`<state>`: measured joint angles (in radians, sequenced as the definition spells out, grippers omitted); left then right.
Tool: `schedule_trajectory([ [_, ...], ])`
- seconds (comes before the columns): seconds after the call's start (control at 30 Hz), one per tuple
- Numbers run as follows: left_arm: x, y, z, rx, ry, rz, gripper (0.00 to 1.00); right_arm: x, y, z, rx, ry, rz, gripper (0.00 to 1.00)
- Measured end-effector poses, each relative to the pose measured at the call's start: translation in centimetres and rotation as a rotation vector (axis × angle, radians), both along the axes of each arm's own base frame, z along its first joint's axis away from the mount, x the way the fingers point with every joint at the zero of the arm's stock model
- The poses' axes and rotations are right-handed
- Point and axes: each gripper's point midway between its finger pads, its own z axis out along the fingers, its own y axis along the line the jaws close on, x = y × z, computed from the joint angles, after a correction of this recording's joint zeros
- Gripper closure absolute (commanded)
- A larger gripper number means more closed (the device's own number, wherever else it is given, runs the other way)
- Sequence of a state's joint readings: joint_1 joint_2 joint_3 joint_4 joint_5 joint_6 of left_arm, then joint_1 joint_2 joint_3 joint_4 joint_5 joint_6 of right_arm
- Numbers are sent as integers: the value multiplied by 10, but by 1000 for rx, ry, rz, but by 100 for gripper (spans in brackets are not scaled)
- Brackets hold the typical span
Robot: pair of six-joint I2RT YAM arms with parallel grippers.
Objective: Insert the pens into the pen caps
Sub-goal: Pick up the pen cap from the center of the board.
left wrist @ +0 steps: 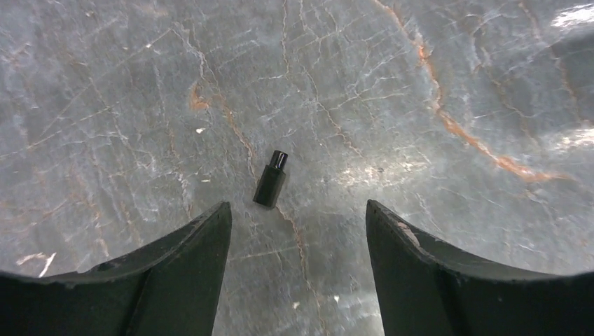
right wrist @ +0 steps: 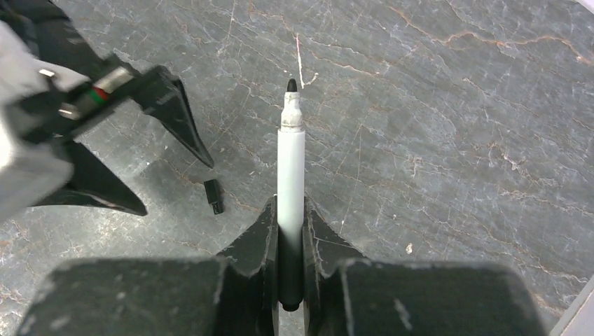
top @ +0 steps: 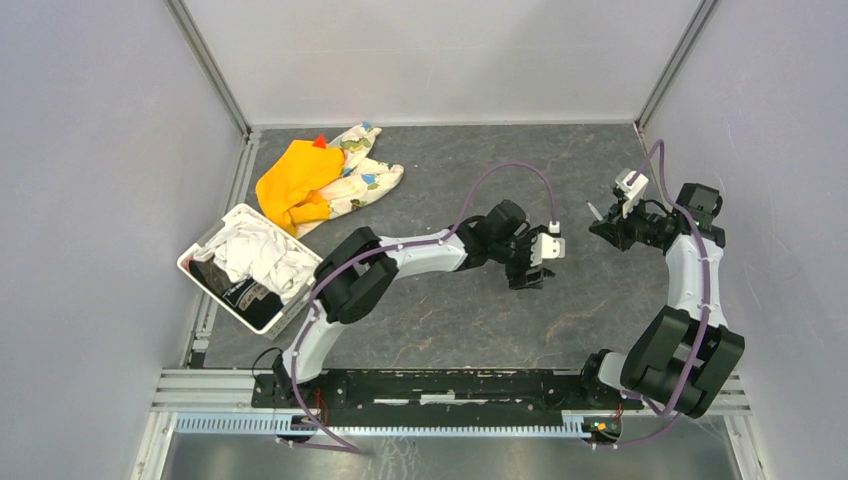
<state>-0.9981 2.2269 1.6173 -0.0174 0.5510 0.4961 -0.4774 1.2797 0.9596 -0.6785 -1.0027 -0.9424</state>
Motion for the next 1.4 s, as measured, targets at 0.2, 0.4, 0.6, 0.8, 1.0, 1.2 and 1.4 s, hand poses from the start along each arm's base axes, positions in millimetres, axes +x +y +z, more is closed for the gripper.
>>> schedule_trajectory([
  [0.2, 7, -6, -35, 67, 37, 10, 35, -3, 0, 1, 17, 0, 4, 100],
  [0.4, 23, -14, -37, 62, 31, 32, 47, -5, 3, 0, 37, 9, 20, 100],
  [0.6, 33, -19, -39, 64, 46, 36, 51, -6, 4, 1, 47, 8, 25, 100],
  [0.8, 28, -16, -40, 76, 77, 16, 52, -7, 4, 3, 48, 4, 29, 100],
  [1.0, 24, -17, -40, 81, 87, 5, 63, -7, 3, 4, 48, 0, 29, 100],
  [1.2, 18, -21, -41, 90, 97, -3, 89, -8, 4, 4, 53, 2, 31, 100],
  [1.4, 16, -19, -41, 76, 106, 12, 98, -10, 5, 0, 56, 13, 46, 100],
])
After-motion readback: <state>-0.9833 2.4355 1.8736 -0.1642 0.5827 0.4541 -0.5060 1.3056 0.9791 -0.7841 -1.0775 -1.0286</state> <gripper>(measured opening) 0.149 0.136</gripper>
